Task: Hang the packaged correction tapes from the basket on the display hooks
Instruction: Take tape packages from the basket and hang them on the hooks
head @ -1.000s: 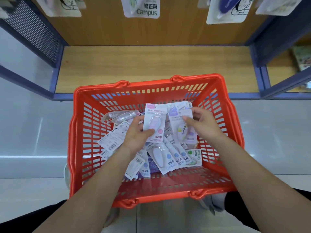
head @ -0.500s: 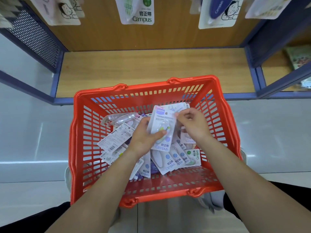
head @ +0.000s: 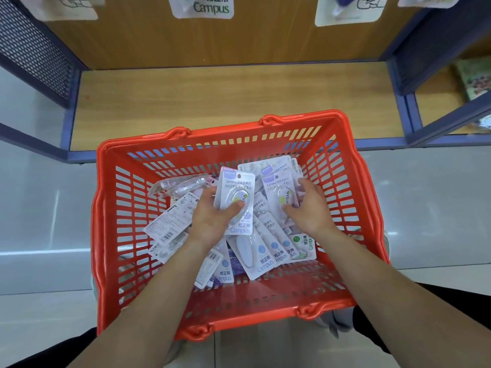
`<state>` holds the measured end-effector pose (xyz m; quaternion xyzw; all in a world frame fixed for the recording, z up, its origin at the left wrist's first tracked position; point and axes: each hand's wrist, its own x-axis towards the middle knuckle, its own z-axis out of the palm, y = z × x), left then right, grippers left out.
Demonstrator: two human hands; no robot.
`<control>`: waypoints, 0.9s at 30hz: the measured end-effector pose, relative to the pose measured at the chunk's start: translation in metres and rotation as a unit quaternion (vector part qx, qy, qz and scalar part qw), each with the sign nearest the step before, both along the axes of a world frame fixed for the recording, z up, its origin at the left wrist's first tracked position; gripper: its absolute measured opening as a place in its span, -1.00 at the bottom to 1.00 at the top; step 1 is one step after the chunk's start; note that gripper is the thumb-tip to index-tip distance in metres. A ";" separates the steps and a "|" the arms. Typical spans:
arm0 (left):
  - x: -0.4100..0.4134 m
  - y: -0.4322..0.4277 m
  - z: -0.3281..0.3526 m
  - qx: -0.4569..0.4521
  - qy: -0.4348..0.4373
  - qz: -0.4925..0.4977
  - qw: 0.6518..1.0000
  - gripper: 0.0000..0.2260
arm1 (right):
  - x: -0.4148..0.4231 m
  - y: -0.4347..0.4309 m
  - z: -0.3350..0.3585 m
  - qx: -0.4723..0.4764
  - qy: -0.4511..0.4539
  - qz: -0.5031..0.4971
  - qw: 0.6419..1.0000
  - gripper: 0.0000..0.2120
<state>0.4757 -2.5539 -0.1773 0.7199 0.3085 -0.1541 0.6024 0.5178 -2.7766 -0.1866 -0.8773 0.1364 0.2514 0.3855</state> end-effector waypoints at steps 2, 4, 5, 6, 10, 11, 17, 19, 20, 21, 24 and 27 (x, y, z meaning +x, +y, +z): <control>0.001 -0.001 0.000 -0.004 -0.001 0.002 1.000 -0.57 | 0.001 -0.001 0.001 0.045 0.039 -0.043 0.997 -0.24; 0.001 0.000 0.001 -0.005 0.001 0.004 1.000 -0.60 | 0.003 -0.005 0.003 0.079 0.061 -0.065 0.993 -0.39; 0.002 0.000 0.000 -0.004 0.005 0.004 1.000 -0.61 | 0.003 -0.006 0.004 0.088 0.059 -0.062 0.992 -0.51; 0.002 0.001 0.001 -0.005 0.010 0.005 1.000 -0.61 | 0.003 -0.006 0.005 0.101 0.051 -0.066 0.991 -0.62; 0.003 0.004 0.004 -0.016 0.021 0.015 1.000 -0.63 | 0.009 -0.001 0.018 0.157 -0.012 -0.109 0.981 -0.83; 0.003 0.005 0.005 -0.021 0.019 0.017 0.999 -0.64 | 0.012 0.002 0.024 0.185 -0.016 -0.107 0.977 -0.84; 0.001 0.003 0.016 -0.063 -0.007 0.024 0.998 -0.67 | 0.005 0.030 0.041 0.256 0.038 -0.030 0.965 -0.96; 0.000 0.003 0.022 -0.075 -0.017 0.025 0.997 -0.73 | -0.001 0.035 0.042 0.269 0.040 -0.031 0.962 -0.94; 0.000 0.003 0.025 -0.082 -0.020 0.027 0.996 -0.76 | -0.003 0.037 0.043 0.272 0.038 -0.035 0.961 -0.90; -0.001 0.004 0.027 -0.088 -0.021 0.024 0.996 -0.77 | -0.005 0.038 0.045 0.269 0.034 -0.038 0.962 -0.86; -0.002 0.003 0.033 -0.096 -0.020 -0.002 0.995 -0.70 | -0.007 0.043 0.051 0.254 0.034 -0.030 0.966 -0.79; -0.003 0.005 0.033 -0.088 -0.011 -0.015 0.996 -0.64 | -0.007 0.046 0.057 0.269 0.049 -0.043 0.961 -0.90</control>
